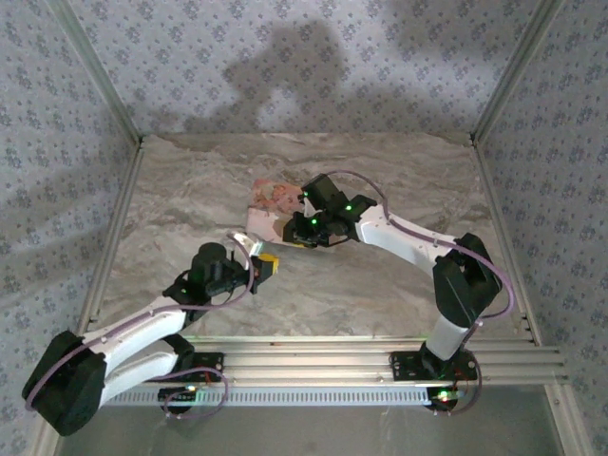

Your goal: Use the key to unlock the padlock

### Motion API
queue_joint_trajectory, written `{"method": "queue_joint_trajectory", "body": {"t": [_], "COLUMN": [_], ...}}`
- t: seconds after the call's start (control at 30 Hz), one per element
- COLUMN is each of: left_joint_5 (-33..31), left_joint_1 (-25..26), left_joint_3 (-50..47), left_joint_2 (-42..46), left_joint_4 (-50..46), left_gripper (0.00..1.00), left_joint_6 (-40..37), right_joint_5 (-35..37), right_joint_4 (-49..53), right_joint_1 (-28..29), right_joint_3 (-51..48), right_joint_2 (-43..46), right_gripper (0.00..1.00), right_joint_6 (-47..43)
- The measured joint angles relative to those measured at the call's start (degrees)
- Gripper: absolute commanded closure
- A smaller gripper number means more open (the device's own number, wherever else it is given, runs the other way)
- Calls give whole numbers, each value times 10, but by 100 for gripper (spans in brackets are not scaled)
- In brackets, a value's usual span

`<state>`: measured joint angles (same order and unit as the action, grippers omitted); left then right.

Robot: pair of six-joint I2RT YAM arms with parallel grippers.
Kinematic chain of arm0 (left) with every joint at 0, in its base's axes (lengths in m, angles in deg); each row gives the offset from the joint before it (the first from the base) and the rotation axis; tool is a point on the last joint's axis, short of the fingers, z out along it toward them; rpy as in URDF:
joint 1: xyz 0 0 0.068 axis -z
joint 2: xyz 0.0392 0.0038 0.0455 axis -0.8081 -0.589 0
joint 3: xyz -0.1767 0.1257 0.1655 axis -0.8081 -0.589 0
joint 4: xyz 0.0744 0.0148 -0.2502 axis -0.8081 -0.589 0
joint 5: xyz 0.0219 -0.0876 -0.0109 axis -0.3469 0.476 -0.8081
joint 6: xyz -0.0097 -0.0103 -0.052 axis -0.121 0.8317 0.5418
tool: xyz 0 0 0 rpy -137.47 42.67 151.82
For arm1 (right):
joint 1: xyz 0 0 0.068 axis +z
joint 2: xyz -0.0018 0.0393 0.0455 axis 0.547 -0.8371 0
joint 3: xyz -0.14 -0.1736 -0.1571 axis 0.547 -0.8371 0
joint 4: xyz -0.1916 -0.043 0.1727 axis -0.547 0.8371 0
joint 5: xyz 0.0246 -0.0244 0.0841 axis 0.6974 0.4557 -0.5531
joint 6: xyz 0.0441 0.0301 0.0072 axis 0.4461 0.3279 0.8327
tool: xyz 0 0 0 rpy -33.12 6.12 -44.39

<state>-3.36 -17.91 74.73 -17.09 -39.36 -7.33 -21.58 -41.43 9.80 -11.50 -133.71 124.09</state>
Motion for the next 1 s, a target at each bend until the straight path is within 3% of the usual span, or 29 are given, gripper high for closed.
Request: {"method": "queue_joint_trajectory", "body": {"t": [1.0], "left_joint_5": [4], "left_joint_1": [-19], "left_joint_3": [8], "left_joint_2": [-99], "left_joint_4": [111], "left_gripper": [100], "left_joint_6": [-10], "right_joint_5": [-44], "right_joint_4": [-12], "right_joint_1": [-17], "right_joint_3": [-17], "right_joint_2": [2], "right_gripper": [100], "right_joint_6": [19]}}
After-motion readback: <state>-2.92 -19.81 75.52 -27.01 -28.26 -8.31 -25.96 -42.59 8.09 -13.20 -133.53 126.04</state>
